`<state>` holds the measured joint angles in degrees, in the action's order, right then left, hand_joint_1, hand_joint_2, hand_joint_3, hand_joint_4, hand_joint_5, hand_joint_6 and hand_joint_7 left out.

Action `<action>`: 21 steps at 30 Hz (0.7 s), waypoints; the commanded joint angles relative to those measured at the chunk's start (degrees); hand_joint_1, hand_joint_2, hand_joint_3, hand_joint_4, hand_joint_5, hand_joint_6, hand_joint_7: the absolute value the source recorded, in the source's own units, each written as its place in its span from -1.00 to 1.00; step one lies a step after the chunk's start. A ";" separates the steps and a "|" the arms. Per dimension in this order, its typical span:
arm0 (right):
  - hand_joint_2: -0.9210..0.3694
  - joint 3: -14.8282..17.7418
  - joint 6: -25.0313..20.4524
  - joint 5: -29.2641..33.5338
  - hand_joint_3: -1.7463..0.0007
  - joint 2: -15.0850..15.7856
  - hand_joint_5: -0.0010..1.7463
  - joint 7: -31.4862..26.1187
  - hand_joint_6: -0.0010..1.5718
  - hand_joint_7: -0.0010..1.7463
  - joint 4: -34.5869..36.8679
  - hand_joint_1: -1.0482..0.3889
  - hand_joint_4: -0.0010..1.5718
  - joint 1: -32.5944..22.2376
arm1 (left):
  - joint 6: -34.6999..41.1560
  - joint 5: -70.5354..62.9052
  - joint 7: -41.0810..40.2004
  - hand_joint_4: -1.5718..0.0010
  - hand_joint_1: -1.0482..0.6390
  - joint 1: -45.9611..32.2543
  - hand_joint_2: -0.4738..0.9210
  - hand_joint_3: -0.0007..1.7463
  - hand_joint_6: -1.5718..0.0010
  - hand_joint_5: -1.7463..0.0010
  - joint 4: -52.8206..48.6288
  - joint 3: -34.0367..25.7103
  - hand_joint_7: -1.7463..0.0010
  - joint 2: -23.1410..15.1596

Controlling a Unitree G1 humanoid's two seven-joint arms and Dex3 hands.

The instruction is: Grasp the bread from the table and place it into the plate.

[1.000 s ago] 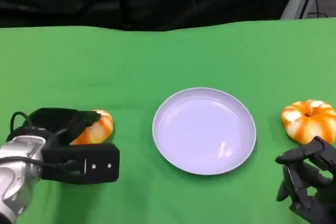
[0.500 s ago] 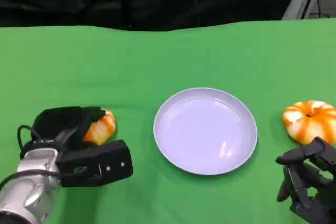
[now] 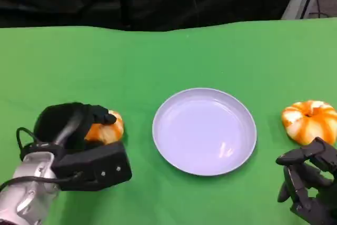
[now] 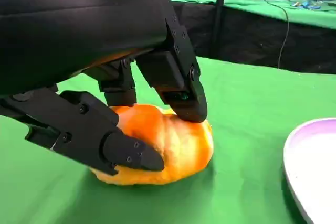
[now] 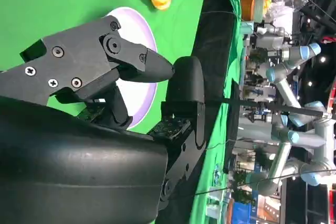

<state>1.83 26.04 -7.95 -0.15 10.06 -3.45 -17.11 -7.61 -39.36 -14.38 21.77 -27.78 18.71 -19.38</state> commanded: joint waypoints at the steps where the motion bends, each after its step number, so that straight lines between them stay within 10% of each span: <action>1: -0.72 0.29 0.39 -0.38 0.07 0.30 0.89 -0.02 0.01 0.64 0.09 0.24 0.13 0.00 | 0.47 3.83 7.24 0.00 0.20 0.16 0.63 0.00 0.13 -1.00 14.97 -3.47 -0.85 -2.72; 21: -0.70 0.48 0.46 -0.41 0.04 0.31 0.89 0.10 0.02 0.64 -0.19 0.24 0.13 -0.08 | 1.15 3.70 19.75 0.04 0.15 2.27 0.51 0.10 0.05 -1.00 37.24 -0.35 -0.77 3.08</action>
<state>1.79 26.04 -8.08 -0.18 10.36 -3.40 -16.89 -5.60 -34.31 5.36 22.66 9.78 17.11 -16.81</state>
